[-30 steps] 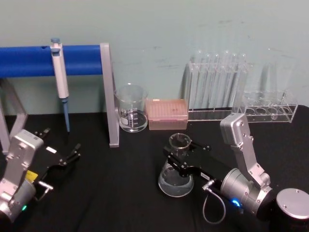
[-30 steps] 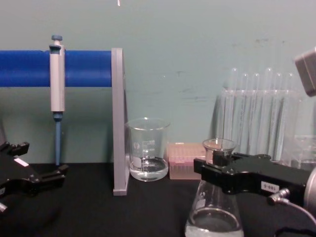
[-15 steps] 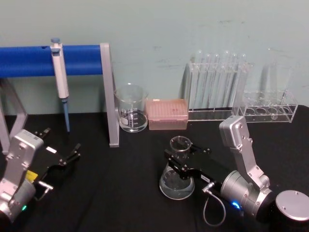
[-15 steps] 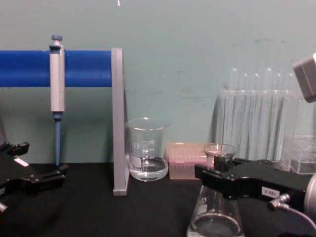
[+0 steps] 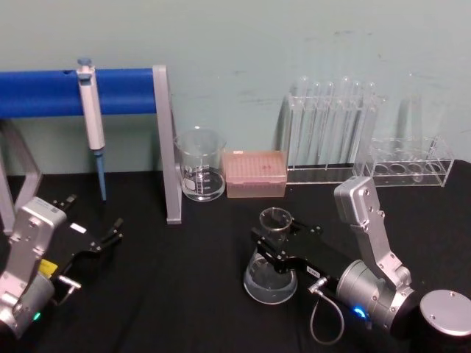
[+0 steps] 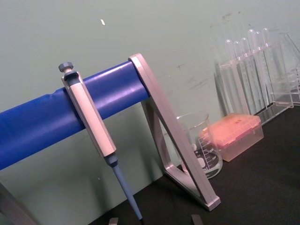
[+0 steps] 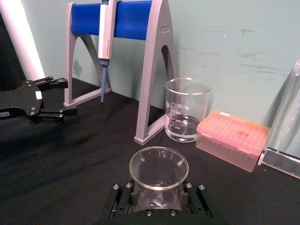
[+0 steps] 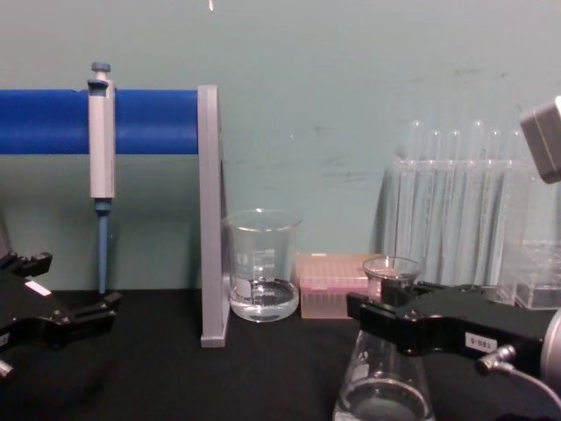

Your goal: Grasp the erlenmeyer flask with one hand, shake it three times, then place it back.

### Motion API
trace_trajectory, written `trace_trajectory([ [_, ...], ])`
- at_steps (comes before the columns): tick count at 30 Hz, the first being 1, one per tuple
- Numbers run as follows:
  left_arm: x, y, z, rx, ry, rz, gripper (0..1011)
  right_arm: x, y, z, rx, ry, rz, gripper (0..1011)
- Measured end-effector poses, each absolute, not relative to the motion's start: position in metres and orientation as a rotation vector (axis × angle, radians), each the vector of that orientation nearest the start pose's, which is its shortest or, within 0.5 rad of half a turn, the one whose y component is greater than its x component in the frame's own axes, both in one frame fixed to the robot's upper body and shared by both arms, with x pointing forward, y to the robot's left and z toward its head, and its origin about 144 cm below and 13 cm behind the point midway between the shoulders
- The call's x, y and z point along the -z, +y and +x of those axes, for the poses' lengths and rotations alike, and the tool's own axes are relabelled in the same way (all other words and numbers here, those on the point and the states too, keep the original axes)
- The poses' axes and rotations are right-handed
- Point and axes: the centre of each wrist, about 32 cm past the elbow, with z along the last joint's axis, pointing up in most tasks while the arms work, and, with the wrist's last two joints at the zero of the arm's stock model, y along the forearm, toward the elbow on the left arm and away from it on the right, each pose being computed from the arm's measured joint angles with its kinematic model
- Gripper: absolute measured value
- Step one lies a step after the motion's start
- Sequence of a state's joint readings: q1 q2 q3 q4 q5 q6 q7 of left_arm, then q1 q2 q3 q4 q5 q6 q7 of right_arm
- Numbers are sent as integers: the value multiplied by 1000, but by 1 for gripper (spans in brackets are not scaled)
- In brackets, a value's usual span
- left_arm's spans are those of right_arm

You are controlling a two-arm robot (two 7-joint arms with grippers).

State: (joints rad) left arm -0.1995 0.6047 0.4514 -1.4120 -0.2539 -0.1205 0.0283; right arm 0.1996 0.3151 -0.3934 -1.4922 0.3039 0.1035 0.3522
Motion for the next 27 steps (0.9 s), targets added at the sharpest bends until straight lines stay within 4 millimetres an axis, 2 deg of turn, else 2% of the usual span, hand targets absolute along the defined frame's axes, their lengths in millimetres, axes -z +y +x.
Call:
trace_trajectory([
  [6, -1140, 310, 489, -1248, -285, 305, 1001, -1161, -209, 496, 874, 35, -123, 484],
  [12, -1140, 310, 489, -1248, -285, 304, 1001, -1161, -209, 496, 874, 35, -122, 677],
  [13, -1140, 310, 489, -1248, -285, 304, 1001, -1161, -209, 496, 873, 36, -122, 734],
  [17, -1140, 310, 489, -1248, -285, 304, 1001, -1161, -209, 496, 873, 36, -122, 809],
  [18, -1140, 310, 489, -1248, -285, 304, 1001, -1161, -209, 496, 873, 36, -122, 864],
  [22, -1140, 310, 489, -1248, -285, 304, 1001, -1161, -209, 496, 872, 36, -122, 978],
  [27, -1140, 310, 489, -1248, -285, 304, 1001, -1161, -209, 496, 872, 36, -122, 1000],
])
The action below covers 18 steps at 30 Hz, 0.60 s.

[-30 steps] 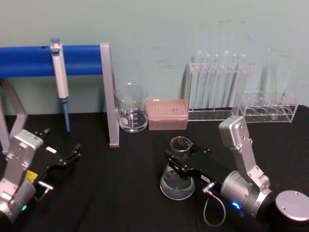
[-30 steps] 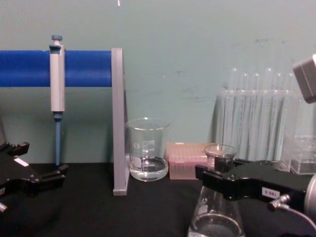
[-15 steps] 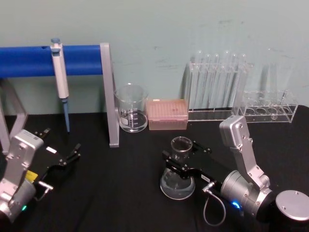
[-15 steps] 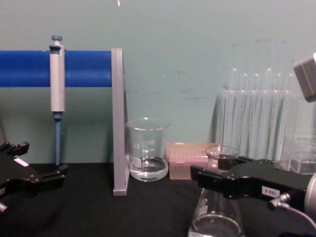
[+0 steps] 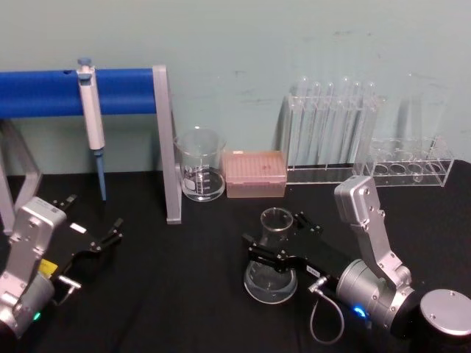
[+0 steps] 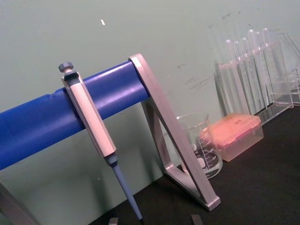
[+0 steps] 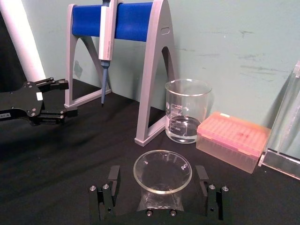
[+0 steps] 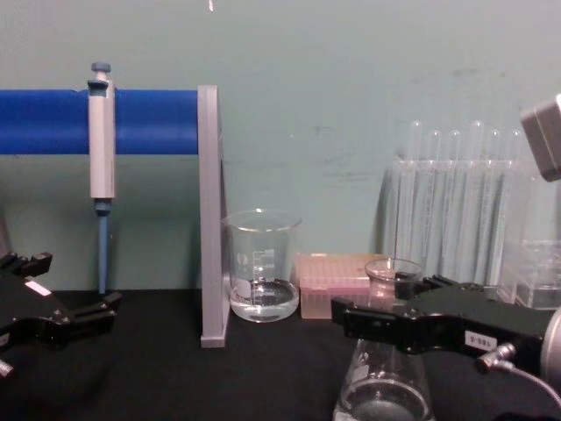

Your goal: Grasp the erlenmeyer flask with one hand, shake it three times, then place it back.

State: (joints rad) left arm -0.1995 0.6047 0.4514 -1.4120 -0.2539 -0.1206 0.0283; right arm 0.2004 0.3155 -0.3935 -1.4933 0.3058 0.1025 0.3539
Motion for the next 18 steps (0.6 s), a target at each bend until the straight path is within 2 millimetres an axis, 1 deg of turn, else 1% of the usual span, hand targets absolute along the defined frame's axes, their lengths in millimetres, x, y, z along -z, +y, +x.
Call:
trace_trajectory([
  [11, -1140, 310, 489, -1248, -285, 304, 1001, -1160, -210, 495, 871, 39, -116, 1000],
  [18, -1140, 310, 489, -1248, -285, 305, 1001, -1160, -217, 486, 868, 54, -96, 1000],
])
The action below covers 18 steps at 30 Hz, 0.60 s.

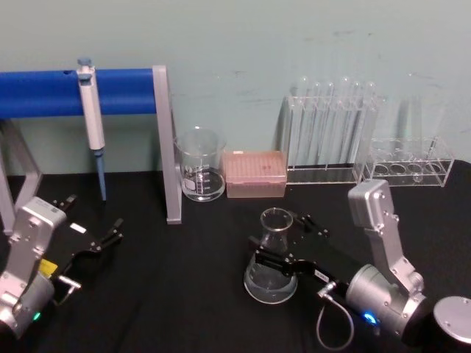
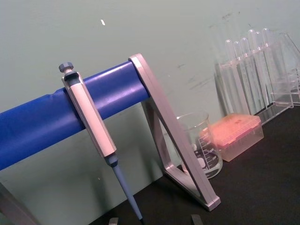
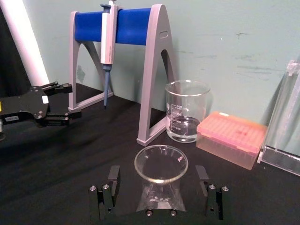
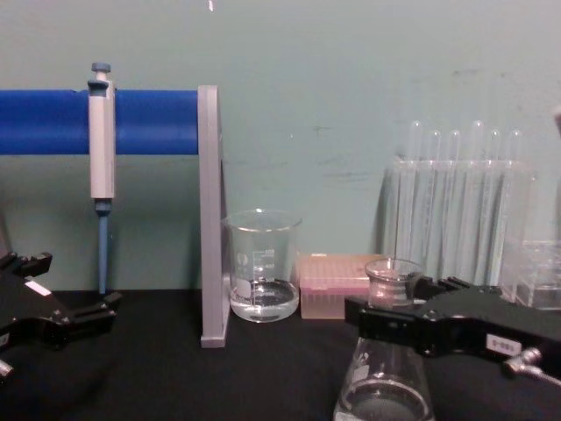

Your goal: Grasp the erlenmeyer flask with one hand, shake it three times, then place it back.

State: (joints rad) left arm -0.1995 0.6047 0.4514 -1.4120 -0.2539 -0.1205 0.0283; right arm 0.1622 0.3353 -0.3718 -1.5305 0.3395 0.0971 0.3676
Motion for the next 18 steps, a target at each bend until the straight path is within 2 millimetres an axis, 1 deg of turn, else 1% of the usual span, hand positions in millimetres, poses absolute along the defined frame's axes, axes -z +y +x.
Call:
trace_trajectory([
  [10, -1140, 310, 489, -1248, -285, 304, 1001, -1165, -235, 464, 842, 55, -101, 1000],
  [18, -1140, 310, 489, -1248, -285, 304, 1001, -1175, -251, 444, 904, 26, -98, 1000],
])
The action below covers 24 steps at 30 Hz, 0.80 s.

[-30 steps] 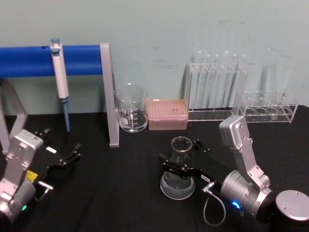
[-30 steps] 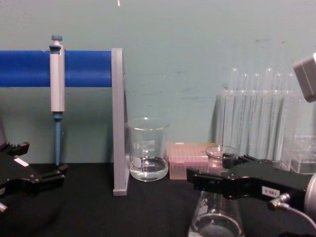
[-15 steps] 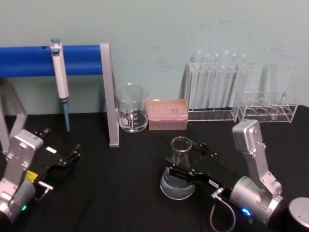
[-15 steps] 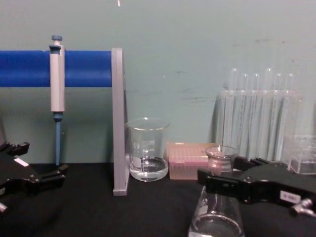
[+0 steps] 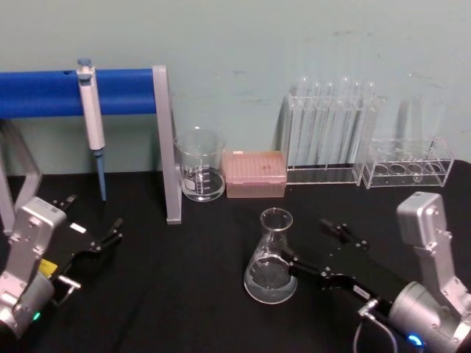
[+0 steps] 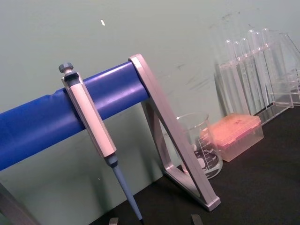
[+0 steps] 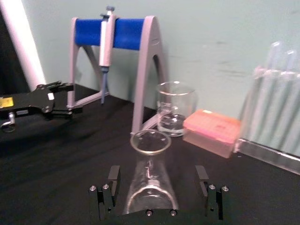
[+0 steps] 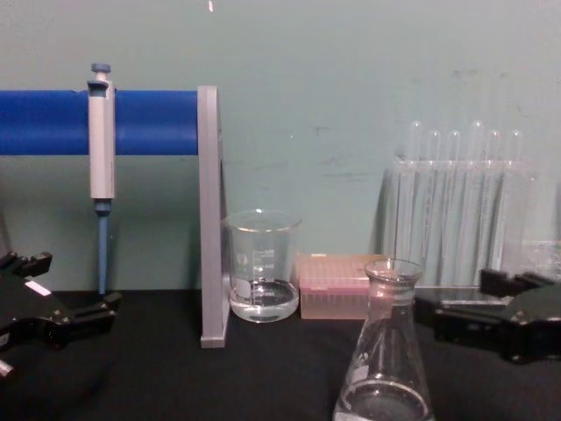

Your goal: Grasp the erlenmeyer flask with one hand, shake it three times, then place it back.

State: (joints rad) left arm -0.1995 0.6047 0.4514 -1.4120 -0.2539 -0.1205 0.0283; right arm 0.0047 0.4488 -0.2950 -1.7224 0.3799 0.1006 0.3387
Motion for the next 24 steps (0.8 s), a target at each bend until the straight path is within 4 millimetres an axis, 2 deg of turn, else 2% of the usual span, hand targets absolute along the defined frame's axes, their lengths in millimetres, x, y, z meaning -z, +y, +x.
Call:
trace_trajectory([
  [6, -1140, 310, 489, -1248, -285, 304, 1001, -1177, -264, 439, 991, 9, -96, 1000],
  [14, -1140, 310, 489, -1248, -285, 304, 1001, -1173, -274, 445, 1106, 0, -110, 1000],
  [24, -1140, 310, 489, -1248, -285, 305, 1001, -1165, -273, 459, 1127, 0, -117, 1000],
])
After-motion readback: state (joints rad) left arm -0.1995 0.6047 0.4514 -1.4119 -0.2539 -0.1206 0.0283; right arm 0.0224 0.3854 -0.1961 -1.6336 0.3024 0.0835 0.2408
